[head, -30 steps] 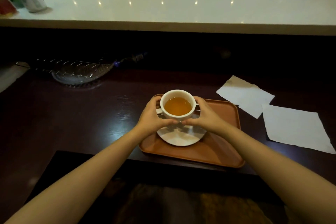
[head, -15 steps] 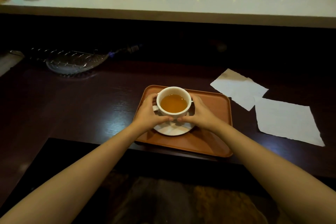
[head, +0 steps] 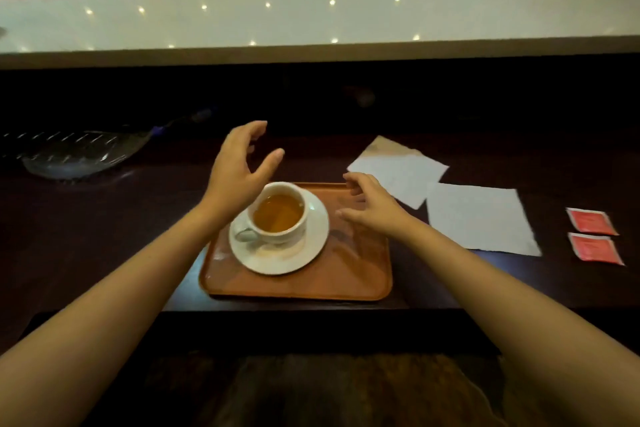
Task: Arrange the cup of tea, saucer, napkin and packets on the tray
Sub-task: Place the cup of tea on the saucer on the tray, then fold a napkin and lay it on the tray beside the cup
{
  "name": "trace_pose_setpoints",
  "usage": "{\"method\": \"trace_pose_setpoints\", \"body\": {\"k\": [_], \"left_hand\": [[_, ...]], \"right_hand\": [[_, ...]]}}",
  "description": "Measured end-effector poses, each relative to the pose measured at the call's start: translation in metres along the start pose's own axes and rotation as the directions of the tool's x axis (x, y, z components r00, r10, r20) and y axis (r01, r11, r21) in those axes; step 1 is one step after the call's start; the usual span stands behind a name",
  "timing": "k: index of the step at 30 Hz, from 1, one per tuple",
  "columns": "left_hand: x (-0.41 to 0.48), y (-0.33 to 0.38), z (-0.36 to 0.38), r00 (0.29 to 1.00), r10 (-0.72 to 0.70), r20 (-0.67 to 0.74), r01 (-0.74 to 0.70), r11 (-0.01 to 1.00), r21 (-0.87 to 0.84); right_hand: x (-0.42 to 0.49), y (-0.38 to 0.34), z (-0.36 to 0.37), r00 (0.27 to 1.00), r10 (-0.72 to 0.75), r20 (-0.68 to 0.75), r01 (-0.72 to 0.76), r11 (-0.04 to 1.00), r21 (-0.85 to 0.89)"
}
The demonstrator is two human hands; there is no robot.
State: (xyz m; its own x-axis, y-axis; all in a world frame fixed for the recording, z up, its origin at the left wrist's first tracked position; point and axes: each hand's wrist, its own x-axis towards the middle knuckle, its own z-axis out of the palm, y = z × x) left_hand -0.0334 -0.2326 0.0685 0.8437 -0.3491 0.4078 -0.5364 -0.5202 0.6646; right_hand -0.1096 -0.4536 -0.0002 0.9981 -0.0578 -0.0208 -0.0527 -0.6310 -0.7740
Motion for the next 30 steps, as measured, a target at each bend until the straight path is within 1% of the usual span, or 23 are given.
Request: {"method": "trace_pose_setpoints", "body": {"k": [1,3,6,8,11,14,16,19,21,23,26,28,30], "left_hand": [[0.009,0.012,0.007,0.999,0.035,0.008,-0.035,0.999,0.003],[0.022,0.039,0.030,0.995,0.077,0.068,-0.075,0.997,-0.022],[0.030,0.078,0.075,0.967,0.122,0.224,-0.105,0.991,-0.089],[0.030,0.099,0.108,0.927,0.182,0.327,-0.157,0.982,-0.103],[0.029,0.125,0.158,0.842,0.245,0.481,-0.214,0.969,-0.120],[0.027,0.143,0.209,0.761,0.230,0.607,-0.271,0.962,-0.026],[0.021,0.150,0.239,0.725,0.207,0.657,-0.302,0.953,0.034],[0.004,0.148,0.276,0.705,0.160,0.691,-0.336,0.933,0.126],[-0.006,0.141,0.292,0.696,0.143,0.704,-0.385,0.902,0.197],[-0.012,0.132,0.302,0.709,0.163,0.686,-0.436,0.866,0.245],[-0.021,0.119,0.310,0.756,0.232,0.612,-0.455,0.859,0.236],[-0.024,0.112,0.312,0.764,0.258,0.591,-0.455,0.866,0.209],[-0.025,0.108,0.313,0.762,0.280,0.584,-0.466,0.864,0.194]], "right_hand": [[-0.005,0.005,-0.013,1.000,0.018,-0.021,-0.018,1.000,-0.006],[-0.019,0.019,-0.042,0.996,0.071,-0.061,-0.071,0.997,-0.010],[-0.047,0.041,-0.087,0.981,0.166,-0.104,-0.170,0.985,-0.032],[-0.066,0.056,-0.115,0.966,0.225,-0.128,-0.235,0.970,-0.069],[-0.094,0.079,-0.151,0.930,0.314,-0.193,-0.336,0.937,-0.095],[-0.117,0.105,-0.175,0.872,0.410,-0.266,-0.444,0.893,-0.077],[-0.128,0.123,-0.184,0.827,0.473,-0.305,-0.511,0.857,-0.057],[-0.136,0.147,-0.184,0.759,0.558,-0.336,-0.609,0.791,-0.063],[-0.136,0.158,-0.179,0.715,0.591,-0.374,-0.659,0.748,-0.077],[-0.132,0.165,-0.171,0.678,0.598,-0.426,-0.688,0.722,-0.081],[-0.121,0.170,-0.159,0.676,0.568,-0.470,-0.680,0.727,-0.098],[-0.116,0.173,-0.153,0.668,0.556,-0.494,-0.675,0.732,-0.090],[-0.113,0.176,-0.148,0.638,0.562,-0.527,-0.679,0.733,-0.041]]}}
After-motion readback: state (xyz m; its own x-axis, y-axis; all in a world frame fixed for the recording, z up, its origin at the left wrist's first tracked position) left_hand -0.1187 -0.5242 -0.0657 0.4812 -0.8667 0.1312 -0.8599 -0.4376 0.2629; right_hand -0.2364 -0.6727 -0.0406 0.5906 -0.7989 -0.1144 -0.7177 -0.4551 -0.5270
